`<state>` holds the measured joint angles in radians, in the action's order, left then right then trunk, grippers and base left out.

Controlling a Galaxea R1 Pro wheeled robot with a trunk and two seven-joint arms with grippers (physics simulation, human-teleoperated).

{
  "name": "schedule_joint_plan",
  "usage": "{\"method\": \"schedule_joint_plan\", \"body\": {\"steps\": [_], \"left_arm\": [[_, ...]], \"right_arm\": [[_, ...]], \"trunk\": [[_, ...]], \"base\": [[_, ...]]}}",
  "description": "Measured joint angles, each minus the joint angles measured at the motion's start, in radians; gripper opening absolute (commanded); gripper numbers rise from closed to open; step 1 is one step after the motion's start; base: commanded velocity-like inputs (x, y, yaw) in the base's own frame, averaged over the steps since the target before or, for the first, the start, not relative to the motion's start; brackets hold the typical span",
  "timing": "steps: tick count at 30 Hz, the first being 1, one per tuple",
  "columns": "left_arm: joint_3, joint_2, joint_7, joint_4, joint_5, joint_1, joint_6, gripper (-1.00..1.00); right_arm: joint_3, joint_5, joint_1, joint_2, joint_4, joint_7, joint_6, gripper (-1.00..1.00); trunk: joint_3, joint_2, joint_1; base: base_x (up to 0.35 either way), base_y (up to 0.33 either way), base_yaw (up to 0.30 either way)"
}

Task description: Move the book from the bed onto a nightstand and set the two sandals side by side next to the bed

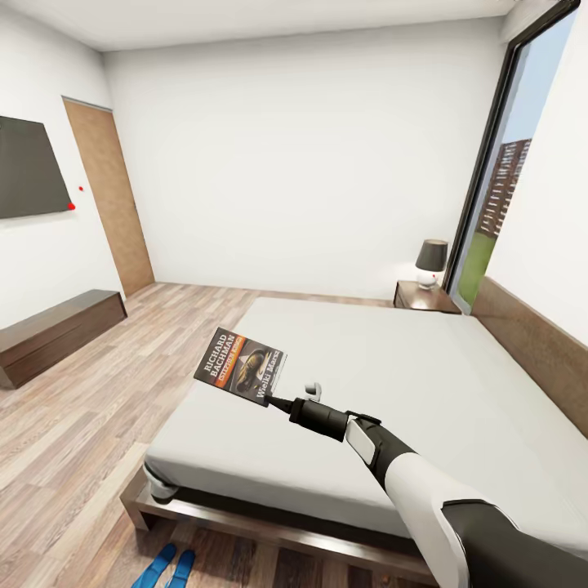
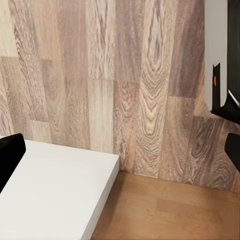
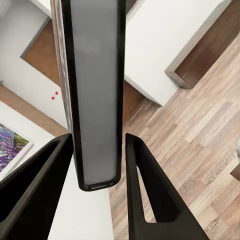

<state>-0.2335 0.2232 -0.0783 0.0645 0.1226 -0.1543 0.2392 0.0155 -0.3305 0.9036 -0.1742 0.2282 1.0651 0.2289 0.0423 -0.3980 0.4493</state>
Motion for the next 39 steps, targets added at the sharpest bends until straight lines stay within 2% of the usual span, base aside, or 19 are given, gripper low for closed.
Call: {"method": "schedule_joint_plan", "body": {"steps": [30,39], "left_arm": [[-0.003,-0.016,0.002,0.010,-0.004,0.000,-0.001,1.00],[-0.005,-0.023,0.003,0.009,-0.006,0.000,-0.003,1.00]], "right_arm": [[0.000,0.004,-0.003,0.000,0.000,0.001,-0.002,-1.00],[0.000,0.004,-0.003,0.000,0.000,0.001,-0.002,-1.00]], "trunk": [[-0.045,-0.002,0.000],[-0.051,-0.001,0.000]], "base": [[0.000,0.000,0.016],[0.000,0.000,0.015]]}}
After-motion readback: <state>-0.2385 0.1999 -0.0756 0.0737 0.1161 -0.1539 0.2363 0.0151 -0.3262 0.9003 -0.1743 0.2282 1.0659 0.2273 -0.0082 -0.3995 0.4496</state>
